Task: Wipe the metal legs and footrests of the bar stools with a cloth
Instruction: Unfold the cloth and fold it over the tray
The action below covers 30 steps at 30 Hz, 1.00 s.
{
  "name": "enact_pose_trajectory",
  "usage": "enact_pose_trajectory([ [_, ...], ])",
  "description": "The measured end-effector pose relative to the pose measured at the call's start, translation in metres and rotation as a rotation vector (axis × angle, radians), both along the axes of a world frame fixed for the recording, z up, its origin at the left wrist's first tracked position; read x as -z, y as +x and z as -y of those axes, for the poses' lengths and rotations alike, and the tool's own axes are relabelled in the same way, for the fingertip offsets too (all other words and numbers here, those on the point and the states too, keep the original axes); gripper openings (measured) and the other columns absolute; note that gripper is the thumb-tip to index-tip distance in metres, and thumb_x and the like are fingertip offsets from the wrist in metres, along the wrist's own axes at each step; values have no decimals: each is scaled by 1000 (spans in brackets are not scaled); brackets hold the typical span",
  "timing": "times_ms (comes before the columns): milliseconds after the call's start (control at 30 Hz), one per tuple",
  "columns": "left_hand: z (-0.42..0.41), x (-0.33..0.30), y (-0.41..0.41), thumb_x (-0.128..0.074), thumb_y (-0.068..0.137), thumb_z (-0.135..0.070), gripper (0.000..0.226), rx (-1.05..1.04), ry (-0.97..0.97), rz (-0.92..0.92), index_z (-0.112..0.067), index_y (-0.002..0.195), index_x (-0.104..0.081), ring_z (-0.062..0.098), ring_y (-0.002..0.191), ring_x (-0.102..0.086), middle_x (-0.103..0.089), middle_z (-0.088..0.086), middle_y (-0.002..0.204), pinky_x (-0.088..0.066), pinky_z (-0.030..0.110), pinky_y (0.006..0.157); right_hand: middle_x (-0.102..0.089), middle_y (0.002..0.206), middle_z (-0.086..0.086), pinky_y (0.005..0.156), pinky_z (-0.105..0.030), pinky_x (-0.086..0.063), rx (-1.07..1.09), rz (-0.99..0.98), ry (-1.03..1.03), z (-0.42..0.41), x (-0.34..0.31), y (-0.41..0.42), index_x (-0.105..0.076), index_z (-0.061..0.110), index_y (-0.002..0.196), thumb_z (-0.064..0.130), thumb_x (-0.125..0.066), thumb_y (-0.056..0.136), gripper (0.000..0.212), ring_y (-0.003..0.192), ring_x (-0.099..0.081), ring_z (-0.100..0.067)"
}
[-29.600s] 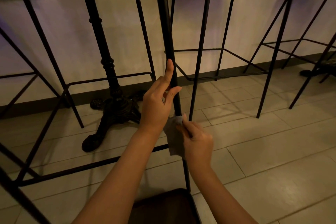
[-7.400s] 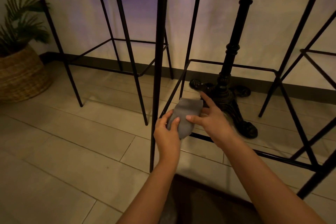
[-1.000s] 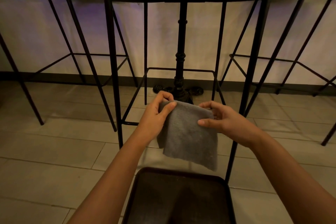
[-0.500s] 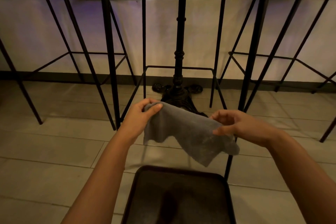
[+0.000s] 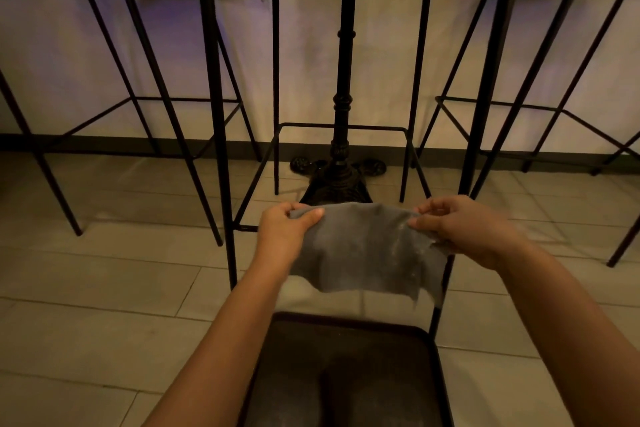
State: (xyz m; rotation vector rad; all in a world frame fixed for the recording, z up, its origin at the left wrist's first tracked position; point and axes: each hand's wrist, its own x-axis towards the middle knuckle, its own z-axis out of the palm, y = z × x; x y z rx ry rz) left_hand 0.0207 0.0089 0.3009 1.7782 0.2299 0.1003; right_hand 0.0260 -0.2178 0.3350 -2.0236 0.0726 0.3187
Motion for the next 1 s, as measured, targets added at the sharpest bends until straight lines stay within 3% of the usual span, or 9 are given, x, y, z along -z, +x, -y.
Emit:
enact_pose_trajectory([
  [167, 39, -1, -6, -59, 88, -23, 3, 108, 65, 50, -24, 90, -61, 17, 98, -55, -61, 1, 100, -48, 37, 85, -63, 91, -7, 60, -25, -53, 9, 28, 73, -35, -3, -5, -60, 14, 93, 14, -63, 85, 9, 78, -63, -18],
  [300, 52, -4, -11, -53, 92, -30, 18, 161, 64, 151, -17, 96, -65, 10, 83, -61, -66, -1, 86, -48, 20, 68, -64, 86, -10, 60, -26, -57, 34, 56, 104, -52, 0, -4, -60, 5, 98, 11, -64, 85, 15, 72, -64, -18],
  [433, 49, -3, -13, -61, 85, -34, 20, 263, 3, 139, -20, 98, -60, -5, 79, -53, -59, -13, 84, -43, 12, 64, -67, 96, -18, 70, -29, -57, 18, -48, 356, -51, -1, -2, -58, 1, 106, 7, -44, 96, 18, 78, -68, -21],
  [533, 45, 3, -11, -72, 77, -24, 32, 285, -7, 115, -23, 105, -57, 0, 89, -53, -58, -12, 93, -46, 18, 74, -68, 97, -18, 69, -26, -56, -60, -54, 350, -46, -1, -1, -58, 0, 110, 1, -40, 94, 24, 75, -67, -19],
  [633, 37, 7, -7, -63, 85, -17, 22, 247, 22, 113, -20, 106, -60, 13, 98, -58, -62, 0, 103, -52, 33, 83, -70, 92, -11, 70, -29, -57, -90, 58, 186, -38, 2, 0, -62, 7, 106, 6, -50, 92, 18, 79, -69, -19],
  [700, 28, 9, -4, -58, 89, -15, 16, 260, -57, 90, -20, 103, -63, 20, 99, -61, -64, 6, 104, -52, 39, 86, -67, 94, -5, 67, -26, -56, -28, 201, 26, -32, 6, 5, -63, 15, 105, 14, -58, 89, 17, 82, -66, -16],
  [767, 19, 9, -2, -55, 90, -14, 17, 298, -147, 62, -19, 103, -64, 19, 99, -62, -66, 6, 104, -53, 34, 84, -59, 104, 2, 69, -22, -51, -16, 255, -12, -25, 15, 11, -55, 24, 118, 27, -60, 87, 32, 91, -59, -10],
  [900, 5, 12, 2, -53, 90, -13, 18, 335, -414, -15, -16, 105, -63, 14, 90, -65, -67, 3, 99, -51, 26, 73, -55, 123, 1, 90, -32, -48, -126, 10, 267, -24, 37, 10, -43, 23, 133, 52, -54, 78, 63, 108, -56, -12],
  [1000, 1, 16, 4, -52, 90, -14, 18, 324, -568, -69, -14, 106, -61, 14, 87, -64, -66, 3, 98, -52, 27, 70, -55, 124, -1, 92, -37, -46, -159, -146, 441, -31, 53, 5, -51, 21, 125, 46, -57, 78, 53, 112, -55, -17],
])
